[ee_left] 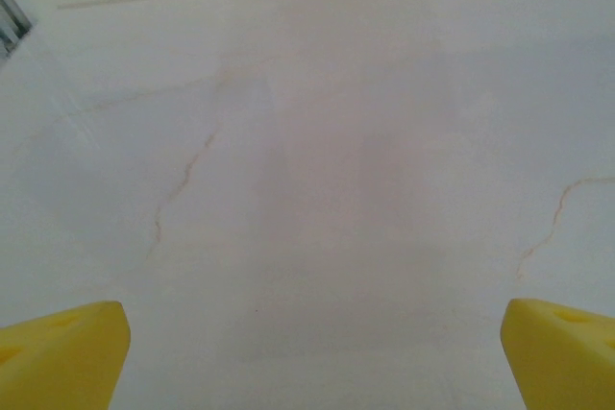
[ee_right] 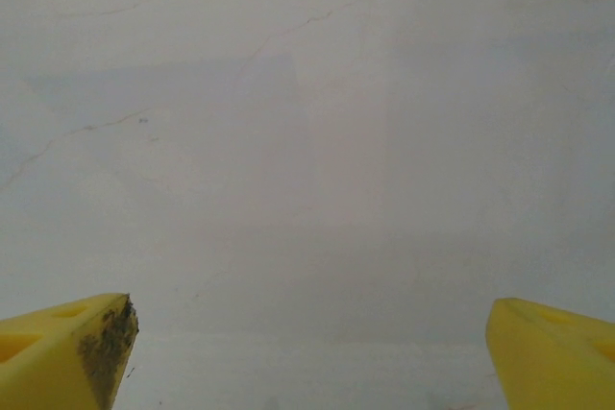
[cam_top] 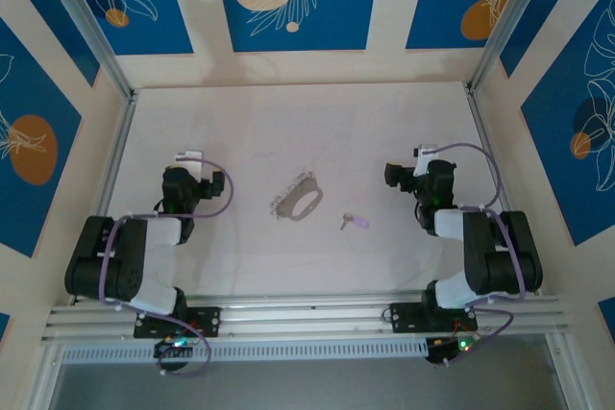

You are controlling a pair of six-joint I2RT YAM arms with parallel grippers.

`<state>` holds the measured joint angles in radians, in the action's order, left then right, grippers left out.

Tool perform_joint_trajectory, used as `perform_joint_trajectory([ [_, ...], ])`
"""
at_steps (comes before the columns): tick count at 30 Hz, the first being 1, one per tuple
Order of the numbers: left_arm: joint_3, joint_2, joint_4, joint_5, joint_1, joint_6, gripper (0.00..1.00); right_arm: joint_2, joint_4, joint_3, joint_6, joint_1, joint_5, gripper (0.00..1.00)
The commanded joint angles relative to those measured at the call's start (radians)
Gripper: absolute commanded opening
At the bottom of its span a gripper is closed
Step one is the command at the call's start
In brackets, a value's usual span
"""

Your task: Put the keys on the keyring

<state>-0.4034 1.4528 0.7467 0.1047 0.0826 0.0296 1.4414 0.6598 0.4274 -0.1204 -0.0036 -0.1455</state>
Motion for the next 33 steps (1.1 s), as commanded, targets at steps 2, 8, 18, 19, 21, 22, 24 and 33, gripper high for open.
perform_joint_trajectory([
  [2,-0.079,-0.094,-0.158,0.016,-0.008,0.003,0.98,-0.129,-0.249,0.112,-0.057,0.004,-0.027,0.94],
  [8,-0.24,-0.205,-0.448,-0.011,-0.003,-0.15,0.97,-0.238,-0.559,0.255,-0.188,0.012,0.132,0.91],
  [18,-0.34,-0.273,-0.786,-0.153,0.127,-0.535,0.92,-0.084,-0.786,0.455,-0.318,0.177,0.334,0.8],
  [19,-0.327,-0.279,-0.794,-0.162,0.154,-0.569,0.92,-0.049,-0.794,0.473,-0.323,0.197,0.35,0.78],
  [21,-0.299,-0.285,-0.794,-0.162,0.216,-0.628,0.92,0.011,-0.789,0.498,-0.34,0.23,0.373,0.76],
  [22,-0.287,-0.285,-0.798,-0.154,0.253,-0.654,0.91,0.045,-0.778,0.508,-0.347,0.243,0.387,0.74],
  [24,-0.263,-0.286,-0.795,-0.133,0.32,-0.715,0.91,0.101,-0.754,0.523,-0.37,0.264,0.407,0.72],
  [33,-0.156,-0.206,-0.612,-0.044,0.548,-0.923,0.91,0.354,-0.684,0.62,-0.457,0.34,0.486,0.57],
])
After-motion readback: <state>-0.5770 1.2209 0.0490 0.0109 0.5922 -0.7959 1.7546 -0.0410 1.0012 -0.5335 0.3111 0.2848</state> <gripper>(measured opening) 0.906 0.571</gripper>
